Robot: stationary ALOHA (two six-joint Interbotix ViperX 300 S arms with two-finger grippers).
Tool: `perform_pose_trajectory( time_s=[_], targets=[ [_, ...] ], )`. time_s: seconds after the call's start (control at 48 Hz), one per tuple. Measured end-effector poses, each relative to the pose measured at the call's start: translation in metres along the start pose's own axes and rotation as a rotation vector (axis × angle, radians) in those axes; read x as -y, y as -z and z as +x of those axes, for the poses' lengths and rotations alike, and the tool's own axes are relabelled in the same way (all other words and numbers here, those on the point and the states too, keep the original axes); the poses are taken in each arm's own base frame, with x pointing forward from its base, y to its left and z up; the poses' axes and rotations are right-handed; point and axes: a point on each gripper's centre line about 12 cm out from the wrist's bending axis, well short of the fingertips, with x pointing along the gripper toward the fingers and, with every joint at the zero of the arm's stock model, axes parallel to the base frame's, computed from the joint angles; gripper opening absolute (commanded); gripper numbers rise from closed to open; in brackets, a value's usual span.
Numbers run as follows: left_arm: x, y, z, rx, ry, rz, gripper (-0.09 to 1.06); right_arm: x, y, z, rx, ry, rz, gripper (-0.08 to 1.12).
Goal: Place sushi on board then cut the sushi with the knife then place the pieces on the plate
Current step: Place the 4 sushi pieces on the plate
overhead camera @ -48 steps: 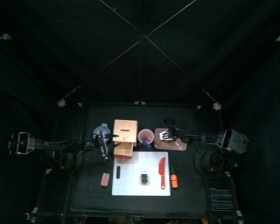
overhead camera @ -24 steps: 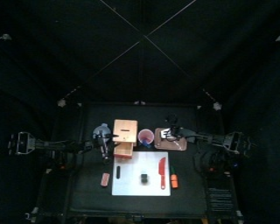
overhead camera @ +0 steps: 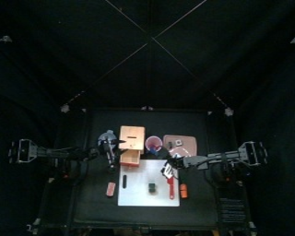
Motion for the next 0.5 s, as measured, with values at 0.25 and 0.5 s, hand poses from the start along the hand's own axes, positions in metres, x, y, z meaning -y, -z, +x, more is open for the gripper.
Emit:
perform_pose_trajectory(
  time_s=[0.25,0.5],
  targets=[
    [-0.005,0.006,-0.002,-0.026,-0.042,-0.054,0.84,-0.029,-0.016,0.034,-0.063,-0.058,-0.236,0.84],
    [-0.005,0.008,-0.003,-0.034,-0.043,-0.055,0.84,-0.030,-0.015,0.057,-0.120,-0.056,-0.269,0.84]
  ],
)
